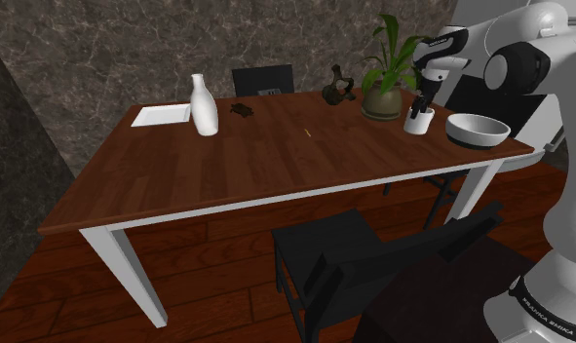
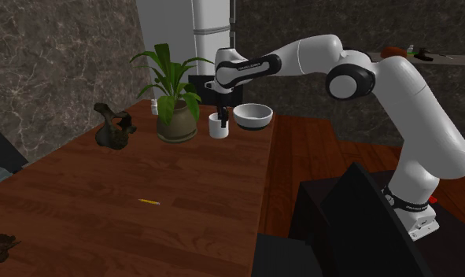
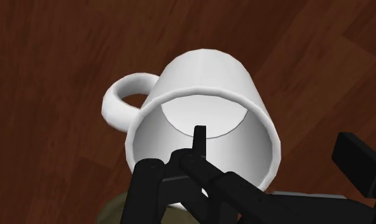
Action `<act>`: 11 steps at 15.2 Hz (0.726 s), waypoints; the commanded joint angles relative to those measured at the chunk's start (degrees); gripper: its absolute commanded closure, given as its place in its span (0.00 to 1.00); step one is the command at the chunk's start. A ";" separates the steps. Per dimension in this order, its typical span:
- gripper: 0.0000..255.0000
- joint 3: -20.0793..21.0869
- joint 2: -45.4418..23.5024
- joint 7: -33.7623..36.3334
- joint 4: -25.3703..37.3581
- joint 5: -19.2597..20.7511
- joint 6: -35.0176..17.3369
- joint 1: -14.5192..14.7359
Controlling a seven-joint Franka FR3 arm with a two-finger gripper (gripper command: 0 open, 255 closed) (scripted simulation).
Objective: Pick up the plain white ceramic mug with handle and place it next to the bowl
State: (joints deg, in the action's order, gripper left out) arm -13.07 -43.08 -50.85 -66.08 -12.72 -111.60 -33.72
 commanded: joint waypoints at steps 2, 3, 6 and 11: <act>0.00 -0.24 1.53 0.32 2.23 0.36 3.72 -0.15; 0.00 -0.30 1.84 0.42 3.23 0.45 5.01 -0.26; 0.00 -0.30 1.84 0.42 3.22 0.45 5.01 -0.26; 0.00 -0.30 1.84 0.42 3.23 0.45 5.01 -0.26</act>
